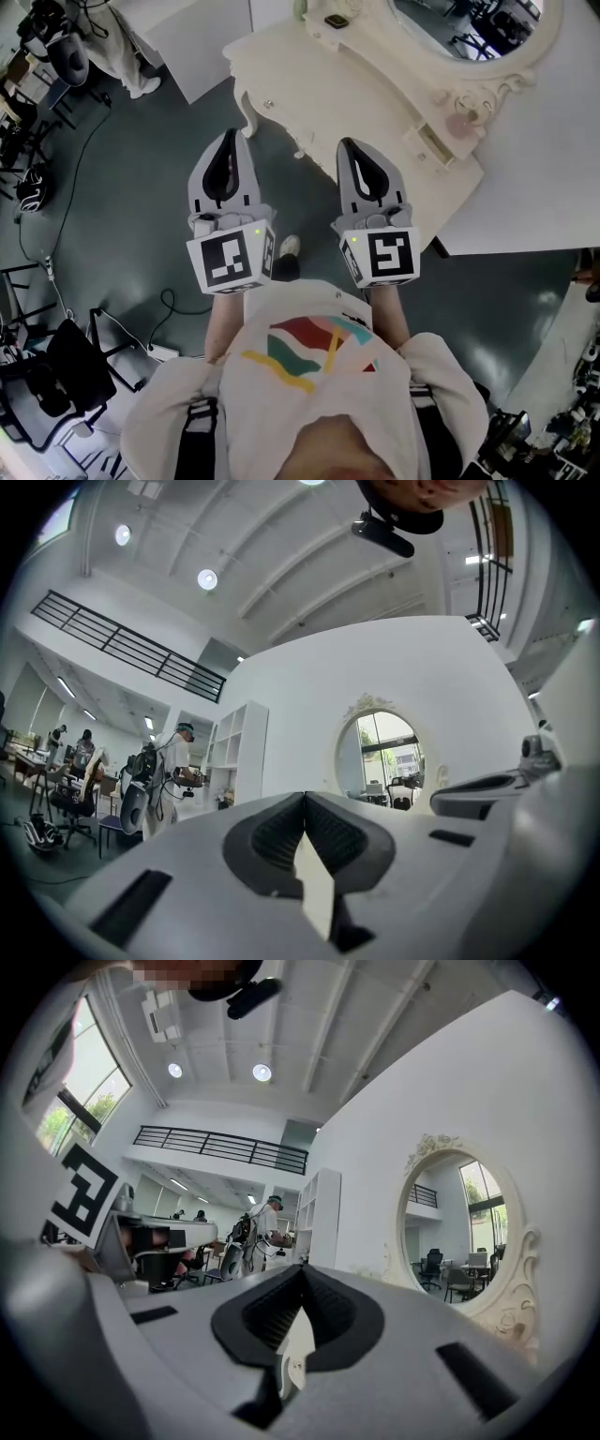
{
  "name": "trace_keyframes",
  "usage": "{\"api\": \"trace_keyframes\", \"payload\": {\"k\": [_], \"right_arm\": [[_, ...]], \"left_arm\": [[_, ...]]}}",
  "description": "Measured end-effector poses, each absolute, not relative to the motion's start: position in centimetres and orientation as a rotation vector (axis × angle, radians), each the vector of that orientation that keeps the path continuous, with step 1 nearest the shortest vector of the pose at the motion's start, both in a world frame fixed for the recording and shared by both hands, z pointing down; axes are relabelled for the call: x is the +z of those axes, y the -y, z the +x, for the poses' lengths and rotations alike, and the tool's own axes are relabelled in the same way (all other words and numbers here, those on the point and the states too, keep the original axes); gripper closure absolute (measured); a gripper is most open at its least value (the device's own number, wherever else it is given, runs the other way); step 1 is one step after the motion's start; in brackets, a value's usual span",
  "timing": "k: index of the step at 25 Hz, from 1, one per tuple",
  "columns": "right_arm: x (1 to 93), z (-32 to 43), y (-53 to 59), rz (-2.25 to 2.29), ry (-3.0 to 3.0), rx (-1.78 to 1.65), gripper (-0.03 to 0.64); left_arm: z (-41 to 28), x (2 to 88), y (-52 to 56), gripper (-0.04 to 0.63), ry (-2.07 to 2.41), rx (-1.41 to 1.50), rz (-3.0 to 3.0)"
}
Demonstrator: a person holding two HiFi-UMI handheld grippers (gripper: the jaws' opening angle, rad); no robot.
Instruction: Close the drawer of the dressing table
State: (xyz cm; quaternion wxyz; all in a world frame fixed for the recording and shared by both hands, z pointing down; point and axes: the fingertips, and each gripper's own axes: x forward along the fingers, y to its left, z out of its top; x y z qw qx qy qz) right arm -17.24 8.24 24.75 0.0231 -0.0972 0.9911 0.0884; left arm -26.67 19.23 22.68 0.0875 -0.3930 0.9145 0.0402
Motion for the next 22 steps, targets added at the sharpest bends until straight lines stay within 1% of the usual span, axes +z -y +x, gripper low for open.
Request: {"api": "trace_keyframes", "payload": {"k": [5,9,16,22], "right_arm": [[22.8,-23.7,-4.9,-0.352,-3.037,0.286,0.617],[22.3,-26.4,-2.1,-0.413,-3.029,0.292,0.617],[22.7,-27.7,2.0,-0.478,-3.031,0.247,0.617],[22.1,-28.0,2.4,-0.379,-3.011,0.203,0.617]], "left_arm": [[-33.6,20.2,-15.8,0.591,-2.704,0.131,-1.184],[-36.8,19.8,-13.1,0.591,-2.707,0.128,-1.21],[-38.3,21.1,-10.2,0.591,-2.742,0.094,-1.237],[-38.2,20.8,-10.0,0.591,-2.766,0.085,-1.174]]}}
